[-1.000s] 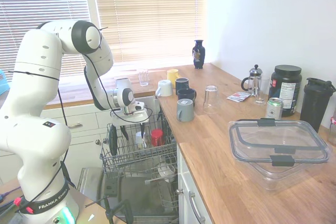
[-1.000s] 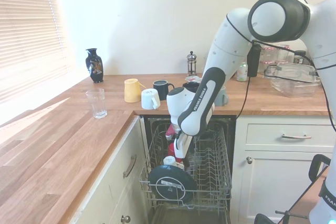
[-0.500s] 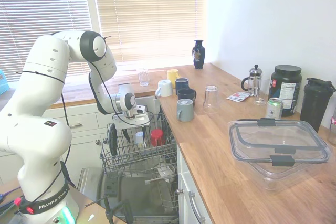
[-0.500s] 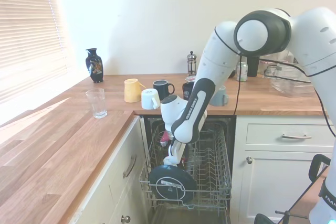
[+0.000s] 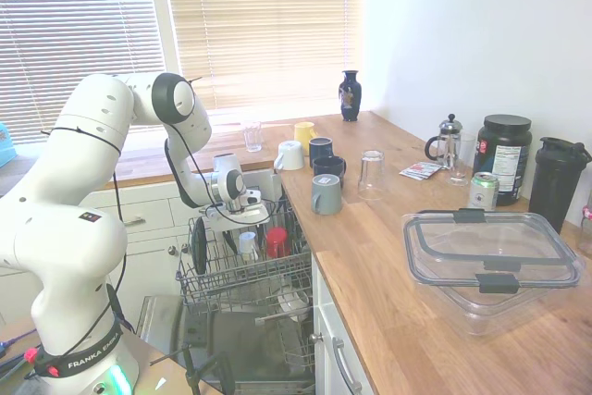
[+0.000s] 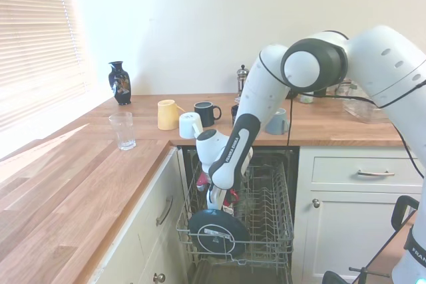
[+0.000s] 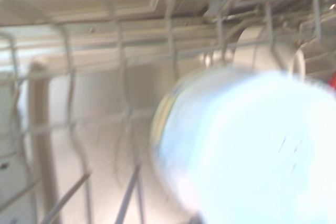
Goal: Unload a mug from dishwasher
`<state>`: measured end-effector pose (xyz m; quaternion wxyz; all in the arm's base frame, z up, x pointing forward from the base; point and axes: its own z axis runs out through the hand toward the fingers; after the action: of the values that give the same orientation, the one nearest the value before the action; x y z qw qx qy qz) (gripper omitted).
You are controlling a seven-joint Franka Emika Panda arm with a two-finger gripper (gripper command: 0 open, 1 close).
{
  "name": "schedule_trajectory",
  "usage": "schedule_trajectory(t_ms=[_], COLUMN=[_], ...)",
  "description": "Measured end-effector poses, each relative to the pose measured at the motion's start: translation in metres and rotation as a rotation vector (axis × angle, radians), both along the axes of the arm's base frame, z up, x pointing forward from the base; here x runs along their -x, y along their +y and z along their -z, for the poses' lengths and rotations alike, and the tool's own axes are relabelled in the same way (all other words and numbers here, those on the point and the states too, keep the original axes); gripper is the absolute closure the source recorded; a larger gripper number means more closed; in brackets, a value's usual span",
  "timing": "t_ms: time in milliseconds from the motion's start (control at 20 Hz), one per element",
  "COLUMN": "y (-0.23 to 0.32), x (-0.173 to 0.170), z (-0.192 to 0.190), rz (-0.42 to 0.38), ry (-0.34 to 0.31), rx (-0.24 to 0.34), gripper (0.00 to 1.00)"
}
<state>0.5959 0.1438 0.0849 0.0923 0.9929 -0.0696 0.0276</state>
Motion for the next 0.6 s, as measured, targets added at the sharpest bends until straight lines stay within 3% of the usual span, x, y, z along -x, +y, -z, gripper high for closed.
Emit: schedule_trajectory(t_ms=[600], y=[-0.006], x=[-0.014], z=[0.025], rz=[-0.042], ry=[0.032], rx=[-0.018], gripper=[0.00])
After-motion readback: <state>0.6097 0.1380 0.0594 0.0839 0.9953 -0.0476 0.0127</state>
